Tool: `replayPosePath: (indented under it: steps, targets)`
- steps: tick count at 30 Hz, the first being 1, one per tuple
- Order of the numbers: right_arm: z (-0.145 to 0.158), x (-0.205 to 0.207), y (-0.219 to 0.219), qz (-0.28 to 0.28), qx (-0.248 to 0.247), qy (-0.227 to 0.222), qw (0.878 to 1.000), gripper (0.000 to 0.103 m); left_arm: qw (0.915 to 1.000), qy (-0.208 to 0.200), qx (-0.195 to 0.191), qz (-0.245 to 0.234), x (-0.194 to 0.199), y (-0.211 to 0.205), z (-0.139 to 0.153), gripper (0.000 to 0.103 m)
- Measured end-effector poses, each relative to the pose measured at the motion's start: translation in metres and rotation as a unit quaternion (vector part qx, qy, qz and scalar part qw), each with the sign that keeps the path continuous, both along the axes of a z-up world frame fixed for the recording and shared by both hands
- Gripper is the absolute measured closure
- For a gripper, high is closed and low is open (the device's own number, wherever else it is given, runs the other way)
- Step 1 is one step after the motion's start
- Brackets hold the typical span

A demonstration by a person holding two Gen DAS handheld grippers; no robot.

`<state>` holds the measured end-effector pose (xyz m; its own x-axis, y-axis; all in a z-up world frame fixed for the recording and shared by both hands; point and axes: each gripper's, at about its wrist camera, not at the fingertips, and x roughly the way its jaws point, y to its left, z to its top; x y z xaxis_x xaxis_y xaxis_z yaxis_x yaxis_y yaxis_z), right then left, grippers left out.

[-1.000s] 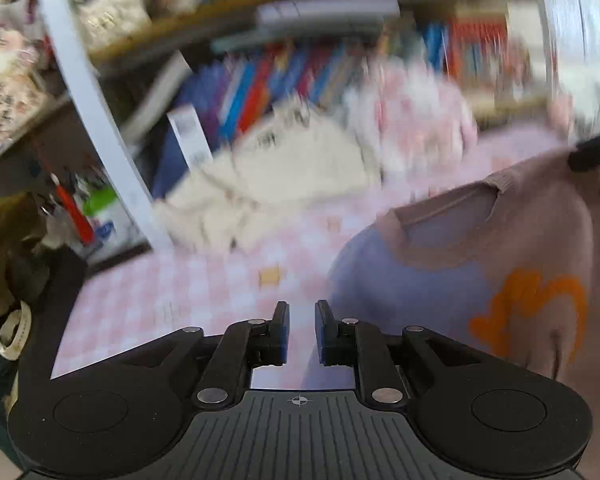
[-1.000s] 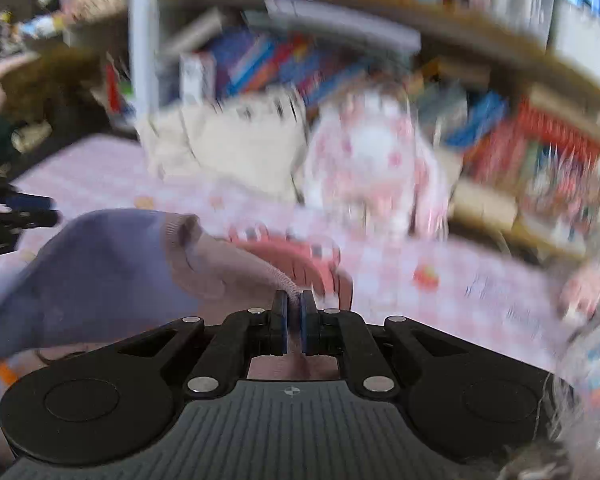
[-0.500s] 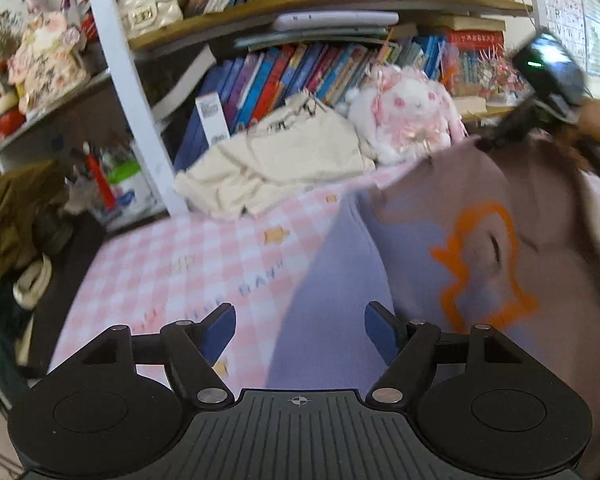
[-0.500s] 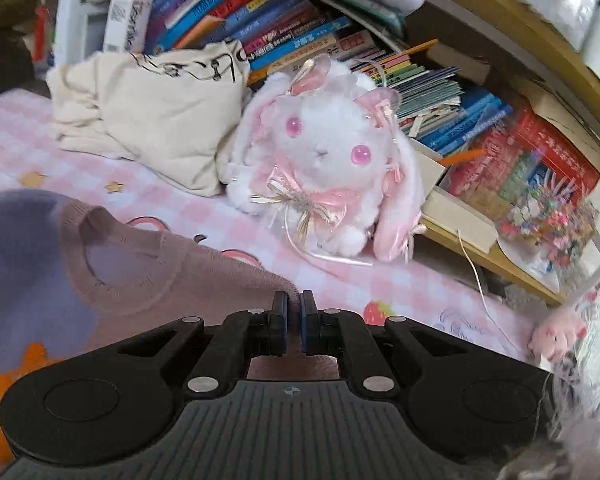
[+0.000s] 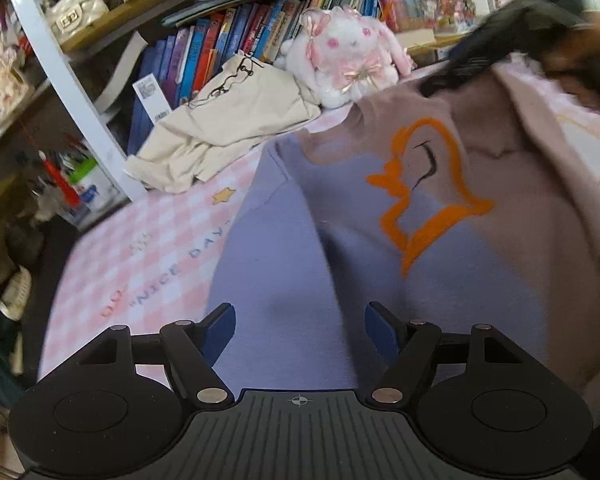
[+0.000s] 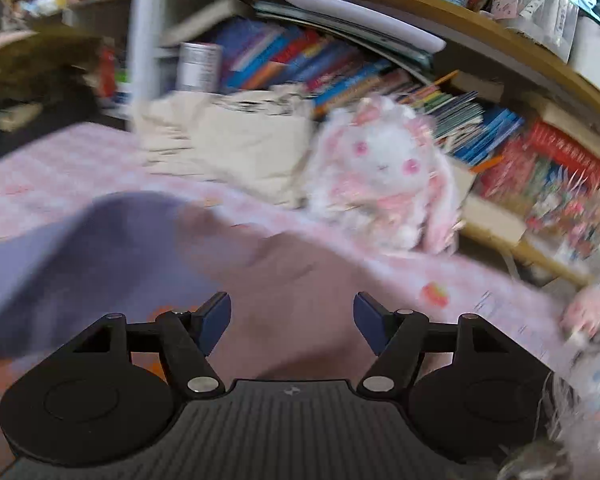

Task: Fold clothes
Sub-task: 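Lower the sweater front-up onto the mat and open both grippers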

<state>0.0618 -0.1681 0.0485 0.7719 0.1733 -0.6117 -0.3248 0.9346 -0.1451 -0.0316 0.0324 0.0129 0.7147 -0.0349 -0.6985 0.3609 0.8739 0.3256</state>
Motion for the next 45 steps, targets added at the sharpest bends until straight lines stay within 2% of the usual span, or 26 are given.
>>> replayPosePath:
  steps: [4,8,10,11,12,13,14,17,19,23,24,25,26,28,29,31,33,35,38,39,41,43,45]
  targets:
    - [-0.009,-0.050,0.020,0.040,0.011,0.041,0.998,0.039,0.9997,0.015,0.007,0.016,0.010,0.005,-0.006,0.030]
    - [-0.035,-0.064,0.042,0.040,-0.013,0.094,0.995,0.043,0.9989,0.031,0.030,-0.016,0.010,-0.008,-0.014,0.030]
    - [-0.046,-0.066,0.047,0.036,-0.026,0.119,0.992,0.050,0.9972,0.031,0.062,-0.029,0.009,-0.015,-0.022,0.030]
    - [-0.051,-0.065,0.047,0.033,-0.031,0.127,0.991,0.051,0.9958,0.031,0.079,-0.035,0.008,-0.019,-0.027,0.033]
    - [-0.053,-0.065,0.045,0.028,-0.032,0.133,0.990,0.051,0.9957,0.027,0.082,-0.032,0.008,-0.015,-0.027,0.044]
    - [-0.053,-0.065,0.043,0.022,-0.023,0.136,0.990,0.051,0.9957,0.023,0.084,-0.029,0.008,-0.011,-0.026,0.077]
    - [-0.053,-0.066,0.040,0.015,-0.016,0.141,0.990,0.051,0.9971,0.013,0.074,-0.011,0.012,0.000,-0.019,0.098]
    - [-0.054,-0.066,0.036,-0.003,0.000,0.151,0.989,0.051,0.9982,-0.013,0.035,0.046,0.028,0.039,0.005,0.098]
    - [-0.054,-0.066,0.037,-0.005,0.000,0.152,0.988,0.051,0.9961,-0.027,0.014,0.083,0.049,0.071,0.022,0.099]
    - [-0.054,-0.066,0.037,-0.010,-0.004,0.154,0.988,0.048,0.9897,-0.046,0.001,0.136,0.099,0.121,0.040,0.099]
    - [-0.055,-0.067,0.036,-0.012,-0.005,0.154,0.988,0.047,0.9889,-0.043,0.011,0.141,0.113,0.127,0.038,0.099]
    - [-0.055,-0.067,0.035,-0.013,-0.006,0.153,0.988,0.045,0.9881,-0.040,0.022,0.147,0.127,0.132,0.035,0.098]
    - [-0.056,-0.068,0.035,-0.014,-0.007,0.153,0.988,0.044,0.9871,-0.037,0.034,0.152,0.141,0.138,0.032,0.091]
    - [-0.057,-0.068,0.034,-0.016,-0.010,0.154,0.988,0.043,0.9841,-0.027,0.051,0.168,0.161,0.145,0.022,0.089]
    - [-0.057,-0.068,0.034,-0.017,-0.011,0.154,0.988,0.042,0.9819,-0.021,0.061,0.178,0.170,0.148,0.017,0.083]
    - [-0.057,-0.066,0.034,-0.019,-0.014,0.154,0.988,0.042,0.9773,-0.017,0.079,0.196,0.174,0.151,0.008,0.067]
    - [-0.056,-0.066,0.033,-0.020,-0.021,0.152,0.988,0.042,0.9717,-0.030,0.101,0.212,0.166,0.150,0.007,0.035]
    - [-0.053,-0.067,0.032,-0.022,-0.039,0.144,0.989,0.045,0.9703,-0.054,0.116,0.205,0.152,0.145,0.008,0.025]
    - [-0.043,-0.075,0.027,-0.013,-0.048,0.126,0.991,0.046,0.9719,-0.077,0.146,0.168,0.121,0.128,0.012,0.022]
    - [-0.039,-0.078,0.024,-0.010,-0.047,0.120,0.992,0.046,0.9734,-0.081,0.144,0.158,0.112,0.122,0.014,0.022]
    - [-0.030,-0.082,0.017,-0.006,-0.046,0.106,0.993,0.046,0.9827,-0.083,0.101,0.132,0.089,0.107,0.020,0.021]
    - [-0.022,-0.087,0.009,-0.004,-0.055,0.093,0.994,0.046,0.9924,-0.063,0.020,0.104,0.066,0.094,0.025,0.020]
    - [-0.020,-0.093,0.002,-0.002,-0.081,0.084,0.993,0.046,0.9941,-0.038,-0.050,0.088,0.050,0.081,0.023,0.019]
